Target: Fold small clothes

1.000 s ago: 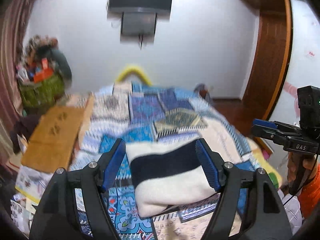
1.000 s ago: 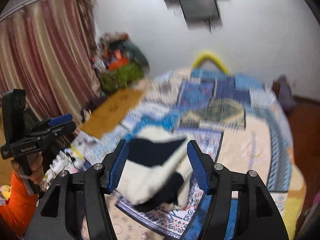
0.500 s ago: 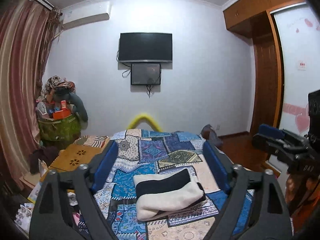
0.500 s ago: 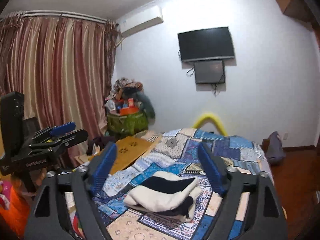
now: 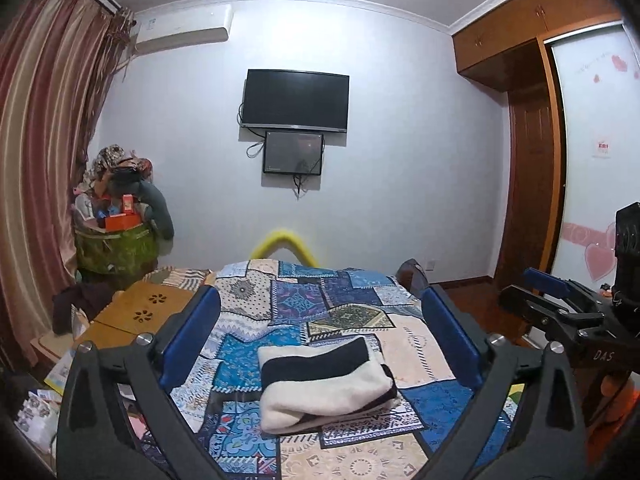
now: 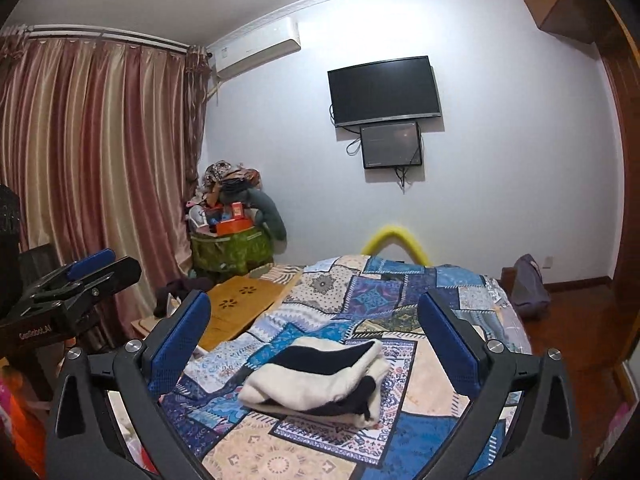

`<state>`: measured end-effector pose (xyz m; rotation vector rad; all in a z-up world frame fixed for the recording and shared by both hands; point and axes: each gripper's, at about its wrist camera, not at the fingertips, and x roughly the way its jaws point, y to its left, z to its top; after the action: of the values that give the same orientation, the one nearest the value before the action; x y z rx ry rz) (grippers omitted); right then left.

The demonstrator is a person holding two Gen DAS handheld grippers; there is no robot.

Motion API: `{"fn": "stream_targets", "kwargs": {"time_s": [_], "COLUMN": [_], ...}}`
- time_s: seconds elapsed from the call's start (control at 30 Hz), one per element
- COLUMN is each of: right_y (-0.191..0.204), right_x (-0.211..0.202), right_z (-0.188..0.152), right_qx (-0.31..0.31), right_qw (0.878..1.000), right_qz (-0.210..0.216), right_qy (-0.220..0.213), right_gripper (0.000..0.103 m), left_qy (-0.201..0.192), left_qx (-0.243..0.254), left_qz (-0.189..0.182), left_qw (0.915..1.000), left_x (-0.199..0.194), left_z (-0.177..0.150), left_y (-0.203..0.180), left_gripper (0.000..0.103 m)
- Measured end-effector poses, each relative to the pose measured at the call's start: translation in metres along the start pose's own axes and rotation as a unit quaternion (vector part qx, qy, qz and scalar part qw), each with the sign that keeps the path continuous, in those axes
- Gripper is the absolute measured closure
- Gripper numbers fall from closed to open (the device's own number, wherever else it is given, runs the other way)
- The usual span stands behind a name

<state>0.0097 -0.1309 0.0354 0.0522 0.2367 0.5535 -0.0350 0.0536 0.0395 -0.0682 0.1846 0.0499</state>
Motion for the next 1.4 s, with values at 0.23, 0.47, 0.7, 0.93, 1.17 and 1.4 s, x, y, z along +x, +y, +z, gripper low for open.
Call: {"fn": "stream_targets", "kwargs": {"time_s": [0.23,0.47,0.7,0.93,1.17,1.4], "right_y": [0.004,0.004,0.004,0.003,0.002,0.003], "right_x": [-0.002,0.001,0.002,0.001,0.000,0.000], "right_z": [-0.006,-0.008,-0.010,-0.010,-0.010,-0.008], "right_qx": [-0.004,-0.004,-0.005,-0.004,-0.003,-0.001], "right_qw": [1.000,1.000,1.000,1.000,1.000,1.000], "right_qz": [-0.003,-0.004,-0.006,-0.008,-0.007,-0.008], "right_qy": [0.002,0.010,0.016,0.017,0.016,0.016], "right_gripper": [0.000,0.000,0.000,0.000,0.000,0.000], "left_qy": [0.004,0.012,0.018,0.021,0.021,0.022], "left_qx": [0.003,0.000,-0.001,-0.004,-0.003,-0.003], "left_qz": [0.007,0.003,0.001,-0.004,-0.004,-0.004], "left_qw": [1.0000,0.9999,0.9998,0.9998,0.9998,0.9998], "left_x": [0.004,0.009,0.013,0.015,0.016,0.016], "left_z": [-0.004,-0.006,-0.008,-0.009,-0.011,-0.011], "left_y": [-0.001,-0.001,-0.002,-0.001,0.000,0.000], "left_gripper": [0.001,0.001,0.001,0.001,0.001,0.000]}}
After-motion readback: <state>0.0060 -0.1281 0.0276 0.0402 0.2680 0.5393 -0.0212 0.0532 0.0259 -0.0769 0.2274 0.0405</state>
